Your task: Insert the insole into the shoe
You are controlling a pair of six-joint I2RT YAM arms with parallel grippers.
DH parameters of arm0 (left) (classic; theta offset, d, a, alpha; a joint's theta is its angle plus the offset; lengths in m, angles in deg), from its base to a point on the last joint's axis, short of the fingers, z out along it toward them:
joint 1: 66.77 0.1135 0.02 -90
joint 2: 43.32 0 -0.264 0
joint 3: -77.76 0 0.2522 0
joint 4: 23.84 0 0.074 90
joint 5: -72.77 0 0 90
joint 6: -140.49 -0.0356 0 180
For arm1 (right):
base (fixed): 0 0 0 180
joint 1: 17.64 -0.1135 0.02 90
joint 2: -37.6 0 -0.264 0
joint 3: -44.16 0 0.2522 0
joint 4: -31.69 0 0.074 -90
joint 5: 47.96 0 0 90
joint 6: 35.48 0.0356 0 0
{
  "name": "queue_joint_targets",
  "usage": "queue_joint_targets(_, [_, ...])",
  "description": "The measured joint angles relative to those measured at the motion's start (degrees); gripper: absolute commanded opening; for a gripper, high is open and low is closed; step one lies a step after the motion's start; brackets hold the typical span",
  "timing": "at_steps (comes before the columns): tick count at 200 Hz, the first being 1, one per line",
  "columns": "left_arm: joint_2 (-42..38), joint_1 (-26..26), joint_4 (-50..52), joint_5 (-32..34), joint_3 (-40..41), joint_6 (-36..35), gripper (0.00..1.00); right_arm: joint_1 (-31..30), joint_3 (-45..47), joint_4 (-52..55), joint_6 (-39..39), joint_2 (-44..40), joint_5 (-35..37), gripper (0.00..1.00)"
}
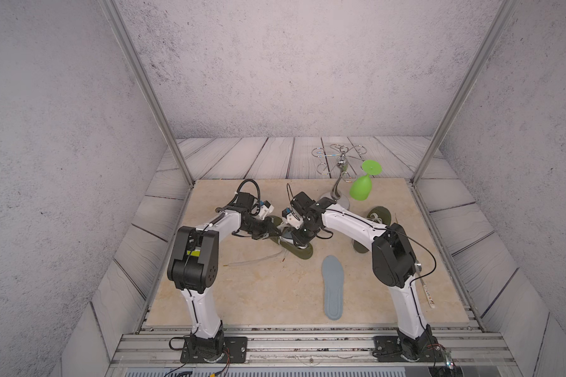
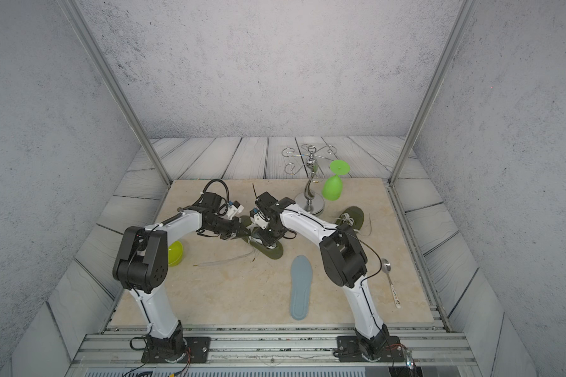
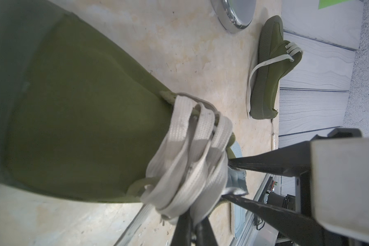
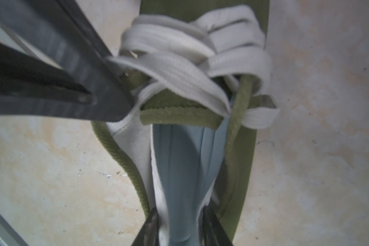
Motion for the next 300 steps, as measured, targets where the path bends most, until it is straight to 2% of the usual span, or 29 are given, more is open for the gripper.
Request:
queue_joint_targets(43, [0.6, 0.0, -0.1, 0.4, -0.7, 0.0, 0.00, 0.8, -1.6, -0.3, -1.3, 2.7, -2.9, 0.35])
queue_joint_targets(72, [0.6, 0.0, -0.1, 0.6, -0.7, 0.0, 0.00, 0.8, -0.8, -0.4, -0.6, 3.0, -2.9, 0.58])
queue_joint_targets(97, [0.6, 0.0, 0.0, 0.5, -0.7, 0.0, 0.00, 0.8, 0.1, -1.1, -0.8, 2.8, -2.1, 0.67])
queue_joint_targets(170, [0.6, -0.2, 0.4, 0.1, -0.9, -0.3, 0.00, 0.8, 0.6, 2.1, 1.5, -2.5, -0.3, 0.74])
queue_joint_targets(185, [0.6, -0.2, 0.4, 0.1, -0.9, -0.3, 0.00, 0.8, 1.3, 2.3, 2.0, -4.6, -0.3, 0.66])
queue_joint_targets(214, [0.6, -0.2, 0.4, 0.1, -0.9, -0.3, 0.00, 0.8, 1.6, 2.3, 3.0, -6.3, -0.9, 0.29])
queue_joint_targets(227, [0.6, -0.2, 0.4, 0.1, -0.9, -0.3, 0.00, 0.7, 1.6, 2.3, 3.3, -6.3, -1.2, 0.16])
queue_joint_targets(300, [0.6, -0.2, 0.4, 0.1, -0.9, -0.2, 0.00, -0.1, 3.0, -1.6, 4.2, -2.9, -2.9, 0.10])
